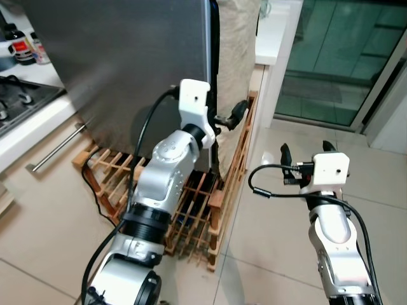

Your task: Restocking fridge

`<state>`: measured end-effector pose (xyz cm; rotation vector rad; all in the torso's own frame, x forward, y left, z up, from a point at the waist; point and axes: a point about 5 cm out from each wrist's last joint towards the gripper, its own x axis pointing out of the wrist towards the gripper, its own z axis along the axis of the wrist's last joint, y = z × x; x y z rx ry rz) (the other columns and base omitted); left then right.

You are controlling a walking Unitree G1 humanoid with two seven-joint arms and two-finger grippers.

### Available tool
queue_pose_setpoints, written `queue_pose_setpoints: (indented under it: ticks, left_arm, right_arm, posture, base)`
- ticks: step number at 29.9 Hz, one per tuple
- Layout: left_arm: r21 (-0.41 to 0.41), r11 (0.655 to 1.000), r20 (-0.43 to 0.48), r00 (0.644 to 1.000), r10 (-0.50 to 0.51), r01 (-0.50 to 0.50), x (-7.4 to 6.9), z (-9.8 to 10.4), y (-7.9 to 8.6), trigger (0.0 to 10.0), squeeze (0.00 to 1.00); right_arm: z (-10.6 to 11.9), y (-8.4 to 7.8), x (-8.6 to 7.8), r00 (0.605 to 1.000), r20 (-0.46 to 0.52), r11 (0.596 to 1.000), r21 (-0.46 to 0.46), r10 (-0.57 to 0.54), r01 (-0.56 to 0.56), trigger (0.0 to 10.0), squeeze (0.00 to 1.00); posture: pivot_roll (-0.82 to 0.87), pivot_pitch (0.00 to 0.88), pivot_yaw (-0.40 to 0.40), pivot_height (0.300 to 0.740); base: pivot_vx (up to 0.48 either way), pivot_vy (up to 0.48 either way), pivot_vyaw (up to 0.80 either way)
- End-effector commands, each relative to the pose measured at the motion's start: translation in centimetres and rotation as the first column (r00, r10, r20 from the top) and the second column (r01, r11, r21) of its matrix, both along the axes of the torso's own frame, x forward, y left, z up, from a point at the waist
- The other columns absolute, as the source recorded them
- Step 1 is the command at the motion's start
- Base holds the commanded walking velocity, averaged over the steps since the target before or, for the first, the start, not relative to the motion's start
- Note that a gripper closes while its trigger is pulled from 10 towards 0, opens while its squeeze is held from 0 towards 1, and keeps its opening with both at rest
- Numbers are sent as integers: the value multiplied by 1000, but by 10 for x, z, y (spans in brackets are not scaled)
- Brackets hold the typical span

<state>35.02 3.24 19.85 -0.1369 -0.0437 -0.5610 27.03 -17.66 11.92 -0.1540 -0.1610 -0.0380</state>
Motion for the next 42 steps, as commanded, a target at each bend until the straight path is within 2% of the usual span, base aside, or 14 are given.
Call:
queue_pose_setpoints:
  ticks: [1, 6, 11, 12, 14, 15, 16, 17, 20, 23, 26, 28, 37, 42]
  left_arm:
    - [41, 998, -40, 998, -39, 41, -2, -7, -14, 10000, 0]
    - [-63, 993, -158, 984, 85, -96, 9, -13, 2, 10000, 0]
    - [-99, 991, -128, 989, 78, -91, 8, -7, 14, 10000, 0]
    - [-126, 989, -77, 995, 63, -72, 4, 0, 26, 10000, 0]
    - [-132, 989, -45, 997, 55, -60, 1, 3, 31, 10000, 0]
    - [-128, 990, 14, 998, 55, -52, -6, 8, 44, 10000, 0]
    - [-123, 991, 37, 998, 58, -53, -9, 10, 50, 10000, 0]
    - [-122, 990, 51, 995, 83, -76, -16, 7, 64, 10000, 0]
    - [-127, 972, 23, 979, 202, -198, -31, -7, 97, 10000, 0]
    - [-144, 945, -38, 955, 293, -295, -36, -21, 108, 10000, 0]
    - [-168, 933, -50, 948, 314, -318, -36, -19, 109, 10000, 0]
    - [-161, 946, -20, 959, 283, -283, -35, -10, 106, 10000, 0]
    - [-163, 952, -10, 966, 260, -258, -43, -5, 114, 10000, 0]
    - [-172, 957, -16, 972, 234, -233, -42, -6, 104, 10000, 0]
  right_arm:
    - [4, 1, -2, 1000, 25, 1000, -3, -6, 6, 10000, 0]
    - [4, 0, -3, 999, 29, 999, 3, -32, 32, 10000, 0]
    - [6, 1, -4, 999, 36, 999, 2, -34, 34, 10000, 0]
    - [10, 2, -4, 998, 49, 1000, 4, -29, 29, 10000, 0]
    - [12, 3, -5, 998, 57, 1000, 4, -25, 25, 10000, 0]
    - [18, 5, -6, 997, 75, 1000, 4, -16, 16, 10000, 0]
    - [21, 6, -7, 996, 84, 1000, 3, -11, 11, 10000, 0]
    - [25, 8, -10, 995, 100, 1000, 0, -3, 3, 10000, 0]
    - [28, 11, -17, 994, 113, 1000, -6, 14, -14, 10000, 0]
    - [20, 12, -16, 996, 89, 1000, 0, 9, -9, 10000, 0]
    - [20, 12, -14, 996, 86, 1000, 10, 2, -3, 10000, 0]
    - [22, 12, -11, 996, 85, 1000, 9, 4, -5, 10000, 0]
    - [20, 6, -12, 997, 77, 1000, -15, 2, -1, 10000, 0]
    - [17, 8, -12, 998, 67, 1000, -17, 10, -9, 10000, 0]
  posture:
    - [-129, 0, 105, 740]
    - [-152, 0, 122, 740]
    - [-160, 0, 120, 740]
    - [-156, 0, 118, 740]
    - [-156, 0, 118, 740]
    - [-152, 0, 117, 740]
    - [-152, 0, 117, 740]
    - [-147, 0, 114, 740]
    - [-137, 0, 110, 740]
    - [-138, 0, 116, 740]
    - [-134, 0, 113, 740]
    - [-131, 0, 108, 740]
    - [-134, 0, 107, 740]
    - [-134, 0, 101, 740]
  base:
    - [0, 0, 0]
    - [0, 0, 0]
    - [0, 0, 0]
    - [0, 0, 0]
    - [0, 0, 0]
    - [0, 0, 0]
    - [0, 0, 0]
    - [0, 0, 0]
    - [0, 0, 0]
    - [0, 0, 0]
    - [0, 0, 0]
    - [0, 0, 0]
    - [0, 0, 0]
    - [0, 0, 0]
